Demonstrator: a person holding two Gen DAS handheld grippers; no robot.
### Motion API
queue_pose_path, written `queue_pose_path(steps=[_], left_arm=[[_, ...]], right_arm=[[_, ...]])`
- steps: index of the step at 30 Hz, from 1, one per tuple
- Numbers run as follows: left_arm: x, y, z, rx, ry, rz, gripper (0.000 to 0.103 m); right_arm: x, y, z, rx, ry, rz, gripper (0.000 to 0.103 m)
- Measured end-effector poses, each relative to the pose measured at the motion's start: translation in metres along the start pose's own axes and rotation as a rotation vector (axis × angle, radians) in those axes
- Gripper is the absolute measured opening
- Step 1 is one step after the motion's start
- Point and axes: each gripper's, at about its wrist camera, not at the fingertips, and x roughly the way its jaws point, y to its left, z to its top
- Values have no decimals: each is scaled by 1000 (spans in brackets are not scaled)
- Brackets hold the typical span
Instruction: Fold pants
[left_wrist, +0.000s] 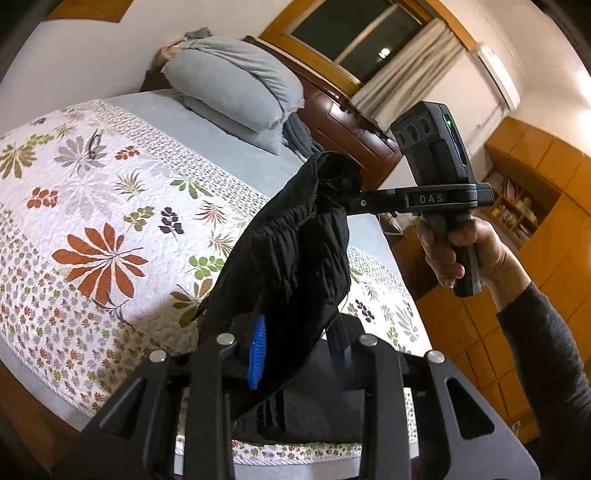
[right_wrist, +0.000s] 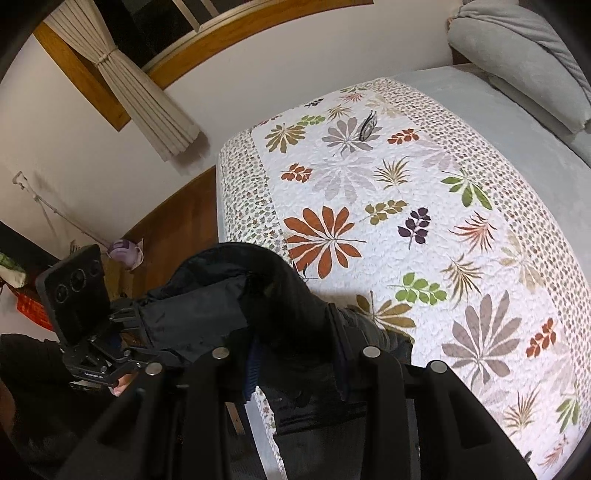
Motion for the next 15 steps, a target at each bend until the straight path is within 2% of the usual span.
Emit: queue_pose_path(steps=[8,15], left_arm=[[18,-47,-21,146,52,31,27],[44,-93,-44,264,109,36,27]], right_arm=[[-24,-16,-51,39,-57,2,32],[-46,-42,-111,93,-117,13,32]])
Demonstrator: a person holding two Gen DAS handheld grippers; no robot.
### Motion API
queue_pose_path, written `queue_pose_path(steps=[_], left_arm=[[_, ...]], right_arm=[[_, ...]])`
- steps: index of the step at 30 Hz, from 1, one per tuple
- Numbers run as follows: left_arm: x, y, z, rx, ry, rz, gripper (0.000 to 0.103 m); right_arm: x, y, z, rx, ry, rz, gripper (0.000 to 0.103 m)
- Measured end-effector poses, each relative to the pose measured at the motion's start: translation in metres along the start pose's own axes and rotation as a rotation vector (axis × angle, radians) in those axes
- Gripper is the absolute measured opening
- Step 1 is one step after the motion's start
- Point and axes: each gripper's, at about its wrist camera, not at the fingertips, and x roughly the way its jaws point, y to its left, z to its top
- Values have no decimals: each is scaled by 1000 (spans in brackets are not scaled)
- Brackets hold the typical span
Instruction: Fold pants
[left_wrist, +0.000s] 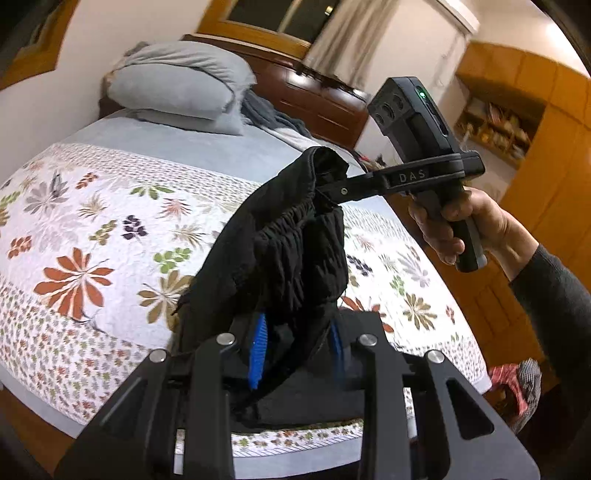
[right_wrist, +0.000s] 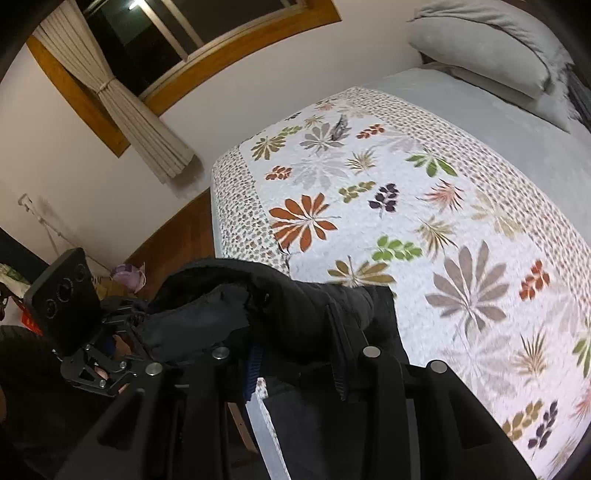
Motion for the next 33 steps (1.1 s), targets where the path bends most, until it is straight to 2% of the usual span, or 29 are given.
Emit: queue_pose_path(steps=[10,16,25,29,33], left_arm=[[47,-57,-23,141,98,10,27],[74,-91,-49,225,158,25,27],[126,-146,-92,368,271,8,27],[148,-156,-109,408,318,18,27],[173,-153,-124,423,385,13,27]], right_arm=[[-23,-45,-72,82,-54,9,31],[-27,-69,-118,122,-84,24,31],[-41,-105,-198,207,-103,12,29],[-37,-117,-223,207,-102,-23,29],[-28,-123,-247,167,-87,-114,33]])
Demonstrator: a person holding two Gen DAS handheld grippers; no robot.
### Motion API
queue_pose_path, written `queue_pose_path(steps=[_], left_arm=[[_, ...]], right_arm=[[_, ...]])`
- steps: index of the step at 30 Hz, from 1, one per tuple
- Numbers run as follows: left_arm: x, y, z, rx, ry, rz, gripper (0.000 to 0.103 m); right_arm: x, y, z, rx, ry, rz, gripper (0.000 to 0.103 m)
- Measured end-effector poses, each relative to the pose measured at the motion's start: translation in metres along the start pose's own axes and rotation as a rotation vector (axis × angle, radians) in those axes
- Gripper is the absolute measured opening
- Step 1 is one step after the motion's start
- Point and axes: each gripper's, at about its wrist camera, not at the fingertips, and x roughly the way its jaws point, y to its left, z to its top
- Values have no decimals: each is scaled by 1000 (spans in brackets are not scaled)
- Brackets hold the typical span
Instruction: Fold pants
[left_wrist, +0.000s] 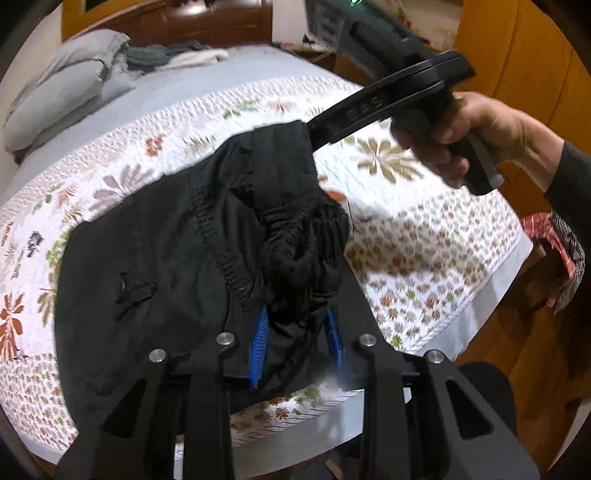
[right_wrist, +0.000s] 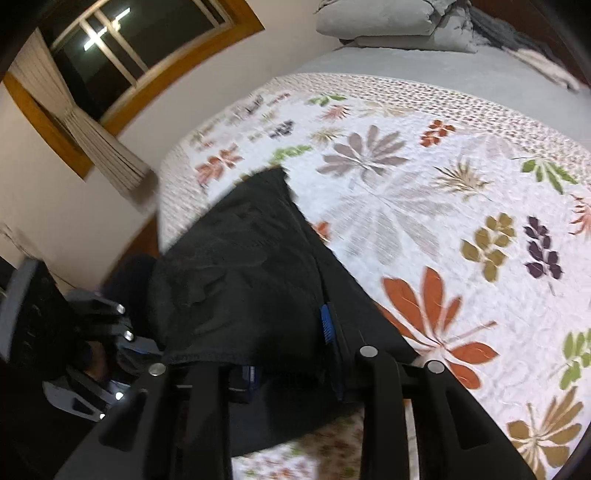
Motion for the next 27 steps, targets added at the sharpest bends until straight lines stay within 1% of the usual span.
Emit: queue_pose_path(steps=[1,2,3,4,5,6,7,8,9,10,11,13,14,15,16,17,18,19,20,21,22,24,25,27], left_arm=[[5,0,-1,3,13,-4,28],[13,0,-4,5,27,-9,30],[19,0,-7,7,38,-12,31],[24,0,-9,4,37,-30,36],[26,2,-10,-5,31,-58,46],[27,0,-12,-15,27,-87,51],[27,1,-13,-28,23,-126,59],[27,2,-14,-39,17,-164,63],[26,4,-15,-45,11,-183,63],[26,5,-15,-52,7,-198,65],[24,9,-16,-73,0,-232,68],[19,18,-18,-135,-7,-313,72],[14,26,-19,-184,-16,-373,75],[9,33,-21,-219,-30,-415,75],[0,41,-24,-252,-54,-439,76],[-7,45,-25,-259,-70,-435,78],[-13,49,-27,-258,-88,-421,79],[-20,52,-29,-254,-108,-398,84],[-27,58,-31,-252,-130,-365,88],[-32,64,-33,-255,-142,-344,89],[-34,70,-35,-266,-140,-327,89],[-33,85,-40,-304,-129,-307,89],[-32,91,-43,-321,-125,-307,89],[-33,105,-49,-368,-123,-317,89]], right_arm=[[-1,-4,-6,6,-2,-8,37],[-3,-9,-14,21,-8,-18,45],[-7,-18,-24,58,-25,-19,50],[-11,-26,-34,104,-42,-11,55],[-16,-35,-44,153,-69,3,56],[-25,-46,-60,240,-123,34,57],[-30,-51,-68,291,-162,60,57],[-35,-57,-78,352,-214,97,60],[-40,-59,-89,420,-275,146,62],[-43,-57,-95,450,-316,179,63],[-44,-53,-98,460,-349,199,63],[-47,-37,-96,456,-426,198,63],[-48,-30,-93,452,-458,214,63],[-47,-19,-87,436,-498,232,63],[-46,-13,-81,420,-503,226,63],[-43,-5,-74,396,-503,221,63],[-36,-1,-66,384,-489,238,63],[-29,0,-63,389,-469,244,63],[-19,-2,-60,406,-440,226,62],[-12,-9,-62,434,-421,201,61],[-4,-18,-66,470,-396,179,58],[8,-37,-81,546,-365,147,48],[10,-45,-91,580,-360,130,39],[3,-45,-102,606,-380,121,40]])
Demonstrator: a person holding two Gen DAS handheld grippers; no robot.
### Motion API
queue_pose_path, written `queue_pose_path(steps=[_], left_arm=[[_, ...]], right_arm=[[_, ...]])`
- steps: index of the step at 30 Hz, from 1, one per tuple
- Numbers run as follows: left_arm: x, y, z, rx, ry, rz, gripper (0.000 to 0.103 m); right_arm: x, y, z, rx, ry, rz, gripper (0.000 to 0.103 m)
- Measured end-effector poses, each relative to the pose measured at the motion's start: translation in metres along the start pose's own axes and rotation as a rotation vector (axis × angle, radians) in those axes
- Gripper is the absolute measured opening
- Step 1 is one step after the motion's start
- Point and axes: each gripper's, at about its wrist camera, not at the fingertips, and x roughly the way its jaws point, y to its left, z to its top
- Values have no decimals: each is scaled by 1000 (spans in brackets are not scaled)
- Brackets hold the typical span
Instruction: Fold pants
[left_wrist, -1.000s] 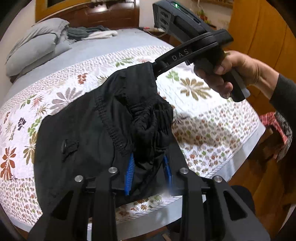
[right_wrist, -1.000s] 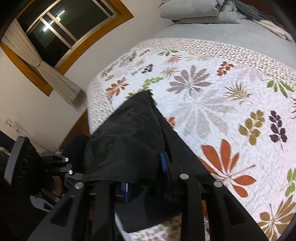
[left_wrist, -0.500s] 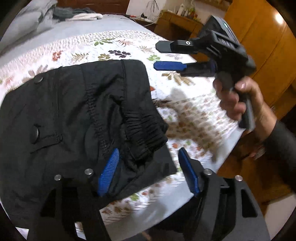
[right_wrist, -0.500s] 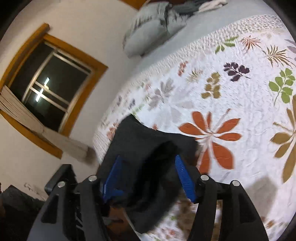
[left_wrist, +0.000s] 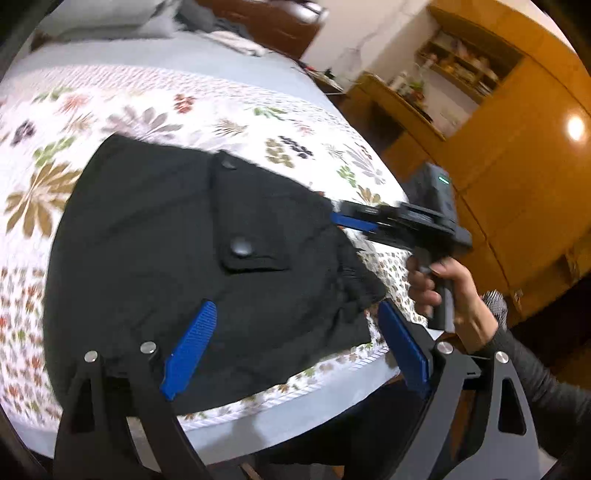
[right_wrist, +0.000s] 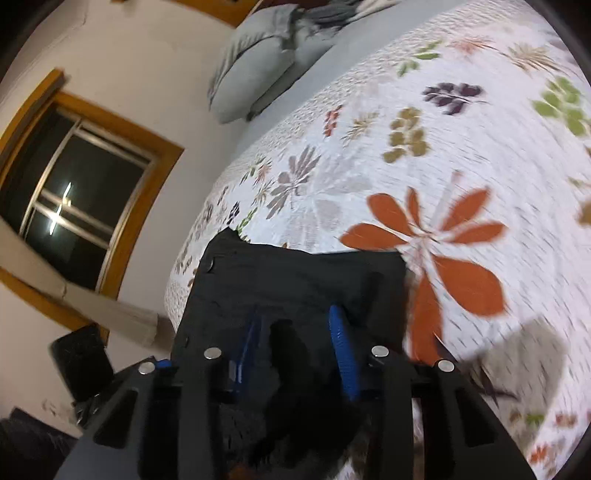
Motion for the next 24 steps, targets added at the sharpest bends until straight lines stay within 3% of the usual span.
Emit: queue_pose_path(steps=[2,5,9,12,13,16,17,19,21,24], left_arm=[[-8,10,-2,-23,-18,-6,89],[-22,21,-2,-41,-43,3,89],[-34,28,-5,-26,-50,51,89],[-43,33,-13,-13,-46,57,90],[-43,35,-14,-12,-41,62,90],[-44,49,-17,-28,-17,71,90],[-46,55,-17,-40,-11,67,90],[-51,63,-14,-54,-7,55,90],[-59,73,-7,-62,-21,48,91],[-67,92,3,-106,-35,19,92]], right_arm=[[-18,15,-7,-34,-50,-10,49],[-45,58,-32,-98,-113,60,51],[-35,88,-74,-141,-54,95,51],[-16,79,-96,-114,7,62,49],[-13,68,-100,-100,10,19,43],[-11,36,-103,-29,17,-12,9],[-11,31,-104,-14,21,-24,6],[-15,36,-102,-9,28,-28,10],[-31,52,-93,-38,-11,-20,21],[-47,71,-66,-47,-107,1,46]])
